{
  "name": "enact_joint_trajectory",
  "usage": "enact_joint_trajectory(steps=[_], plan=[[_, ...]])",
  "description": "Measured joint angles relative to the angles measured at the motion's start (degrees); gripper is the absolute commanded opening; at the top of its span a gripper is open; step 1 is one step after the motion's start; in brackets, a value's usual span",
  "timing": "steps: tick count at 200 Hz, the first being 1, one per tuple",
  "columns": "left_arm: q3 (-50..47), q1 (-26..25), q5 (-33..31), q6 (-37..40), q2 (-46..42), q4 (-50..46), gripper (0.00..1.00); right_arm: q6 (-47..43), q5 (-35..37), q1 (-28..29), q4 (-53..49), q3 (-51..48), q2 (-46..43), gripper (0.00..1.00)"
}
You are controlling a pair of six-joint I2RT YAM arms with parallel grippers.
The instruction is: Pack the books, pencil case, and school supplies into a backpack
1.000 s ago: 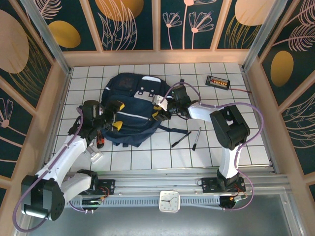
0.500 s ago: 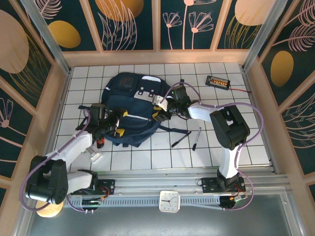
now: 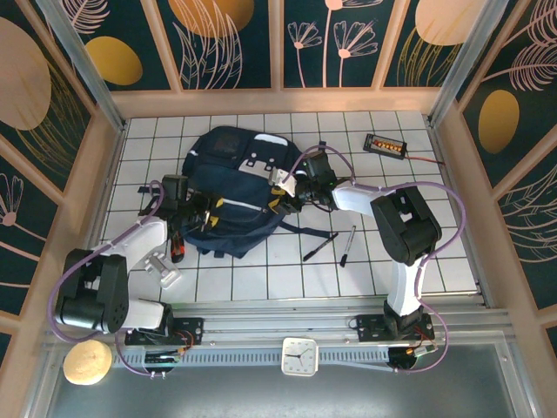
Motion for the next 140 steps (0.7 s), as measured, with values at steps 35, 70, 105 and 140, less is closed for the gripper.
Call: enact_joint_trajectory(steps=[35,70,105,140], plan=[[0.76,0.46,-0.11,1.01,0.04,0.98,0.0,-0.02,0.02,0.0,0.2,-0.22,0.0,0.48],[1.09,0.81,0.46,1.05,-3.48,0.57,0.0,-0.02,0.02,0.0,2.8,-3.21,-1.57,0.49],[1.84,0.83,0.85,0.52,-6.51,0.37,0.0,0.09,-0.26,0.0,3.54,-3.32,-2.14,0.49],[1.84,0.87,1.07,-0.68,-7.06,0.39,0.0,0.5,-0.5,0.11,3.67,-3.32,-2.16,0.49]])
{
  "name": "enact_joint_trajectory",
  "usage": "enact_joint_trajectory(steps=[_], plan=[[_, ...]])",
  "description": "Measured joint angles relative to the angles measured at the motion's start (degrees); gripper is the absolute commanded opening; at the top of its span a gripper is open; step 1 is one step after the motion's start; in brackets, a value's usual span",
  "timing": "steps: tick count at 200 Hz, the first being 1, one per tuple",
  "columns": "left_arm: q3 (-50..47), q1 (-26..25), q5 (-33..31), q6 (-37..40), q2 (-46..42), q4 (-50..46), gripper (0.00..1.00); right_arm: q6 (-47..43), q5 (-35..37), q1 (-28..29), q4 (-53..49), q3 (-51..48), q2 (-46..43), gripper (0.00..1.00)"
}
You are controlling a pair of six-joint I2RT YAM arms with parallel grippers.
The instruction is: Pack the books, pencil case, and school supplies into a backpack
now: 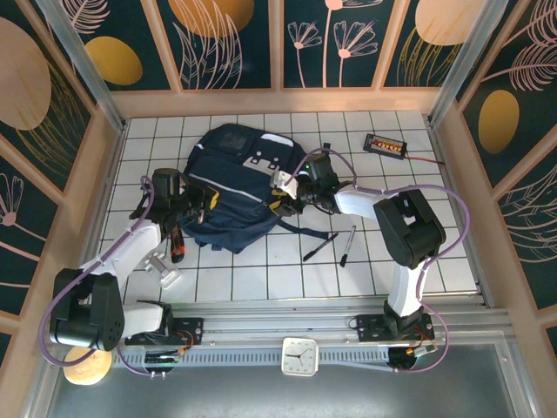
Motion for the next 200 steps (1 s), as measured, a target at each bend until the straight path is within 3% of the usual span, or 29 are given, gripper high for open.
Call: enact_joint_trajectory(steps=[65,97,116,148,200], plan=[[0.07,0.24,0.26,-0.22,0.0,0.04,0.0,3.72,-0.72,2.38,0.94,-0.85,-1.01,0.47],[0.09,0.7,0.15,-0.24,0.0,0.04,0.0,5.75,-0.13,3.72,1.03,-0.85,-0.98,0.41],[0.09,0.7,0.15,-0.24,0.0,0.04,0.0,6.08,0.17,3.74,1.01,-0.85,-1.01,0.32],[0.09,0.7,0.2,-0.24,-0.13,0.07,0.0,5.84,1.31,4.13,1.11,-0.85,-0.98,0.0],[0.09,0.59,-0.15,-0.48,-0.83,0.13,0.0,7.1,4.26,5.03,-0.76,-0.85,-2.78,0.0]])
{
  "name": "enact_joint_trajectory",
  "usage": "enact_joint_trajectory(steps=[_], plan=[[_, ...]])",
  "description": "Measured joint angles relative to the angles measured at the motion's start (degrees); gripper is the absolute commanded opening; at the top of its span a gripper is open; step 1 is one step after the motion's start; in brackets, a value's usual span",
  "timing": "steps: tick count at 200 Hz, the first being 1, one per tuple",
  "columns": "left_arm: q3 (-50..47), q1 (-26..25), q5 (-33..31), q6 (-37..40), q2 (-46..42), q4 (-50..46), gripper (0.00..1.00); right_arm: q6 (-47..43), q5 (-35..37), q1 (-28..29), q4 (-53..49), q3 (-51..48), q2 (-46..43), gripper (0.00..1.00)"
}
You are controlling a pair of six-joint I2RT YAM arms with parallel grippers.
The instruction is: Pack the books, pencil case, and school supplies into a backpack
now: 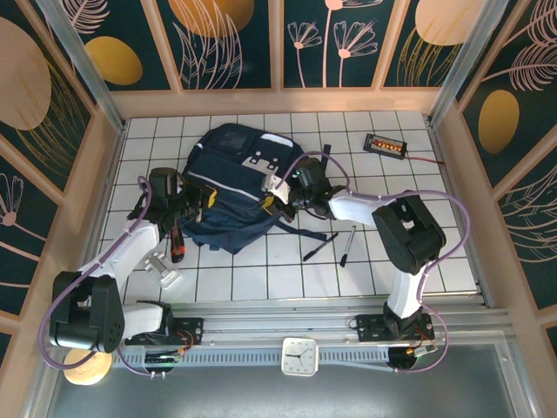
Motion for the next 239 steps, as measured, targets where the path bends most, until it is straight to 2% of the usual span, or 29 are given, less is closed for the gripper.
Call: enact_joint_trajectory(steps=[25,66,93,127,139,168,171,173,175,203,239], plan=[[-0.04,-0.55,-0.94,-0.83,-0.39,0.79,0.0,1.49,3.06,1.81,-4.26,0.07,-2.73,0.0],[-0.87,-2.08,-2.71,-1.99,-0.9,2.19,0.0,7.69,8.79,8.26,-11.67,2.86,-4.46,0.0],[-1.03,-3.65,-5.05,-3.3,-0.85,4.2,0.0,15.15,13.42,10.91,-18.08,7.32,-4.17,0.0],[-1.03,-7.54,-9.62,-5.2,0.24,8.33,0.0,28.76,16.92,11.72,-25.35,14.1,-0.24,0.0],[-1.03,-8.35,-10.16,-5.16,0.2,8.48,0.28,32.3,18.34,11.82,-26.6,15.08,0.63,0.0],[-1.01,-8.72,-6.54,-1.92,-4.92,3.67,0.75,37.11,19.91,11.8,-25.79,14.97,0.07,0.0],[-0.96,-8.48,-5.9,-0.98,-5.9,2.97,0.82,37.38,20.09,11.78,-25.59,14.8,-0.22,0.0],[-0.96,-8.24,-5.62,-0.98,-6.6,2.47,0.92,37.53,20.11,11.78,-25.42,14.6,-0.46,0.0],[-0.87,-7.87,-5.33,-0.2,-7.41,1.81,0.97,37.7,20.17,11.74,-25.35,14.4,-0.74,0.0],[3.04,-2.1,-3.41,8.35,-12.94,-7.15,0.99,39.15,21.42,9.7,-24.48,10.6,-6.23,0.0],[17.05,-0.66,-5.55,24.63,-6.05,-19.78,0.99,39.17,22.97,5.86,-25.07,6.29,-11.19,0.0]])
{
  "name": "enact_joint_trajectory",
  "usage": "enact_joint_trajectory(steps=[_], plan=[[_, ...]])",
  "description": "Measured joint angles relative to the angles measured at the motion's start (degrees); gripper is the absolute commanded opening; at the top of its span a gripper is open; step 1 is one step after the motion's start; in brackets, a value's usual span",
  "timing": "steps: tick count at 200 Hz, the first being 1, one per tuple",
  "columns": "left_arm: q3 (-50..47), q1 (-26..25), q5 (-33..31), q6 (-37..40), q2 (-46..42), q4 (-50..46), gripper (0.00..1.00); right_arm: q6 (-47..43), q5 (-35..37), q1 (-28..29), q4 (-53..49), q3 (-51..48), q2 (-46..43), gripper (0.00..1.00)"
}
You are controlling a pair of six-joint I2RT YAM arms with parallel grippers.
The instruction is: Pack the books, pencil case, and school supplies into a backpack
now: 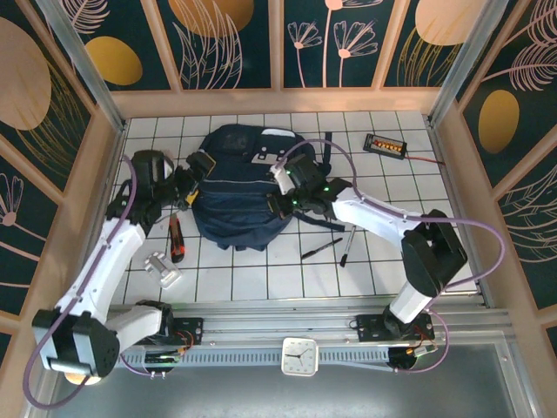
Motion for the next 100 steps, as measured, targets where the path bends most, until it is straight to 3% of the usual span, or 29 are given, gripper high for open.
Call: enact_joint_trajectory(steps=[39,67,100], plan=[[5.31,1.14,0.7,10.34,10.78,0.17,0.99,-0.09,0.26,-4.5,-1.16,-2.82,-2.89,0.0],[0.44,1.14,3.74,12.17,16.96,4.42,0.84,-0.44,0.26,-8.33,-2.6,-2.82,-3.08,0.0],[-5.66,1.14,8.24,10.47,20.81,10.38,0.76,-0.68,0.13,-12.44,-3.3,-2.82,-3.08,0.0]])
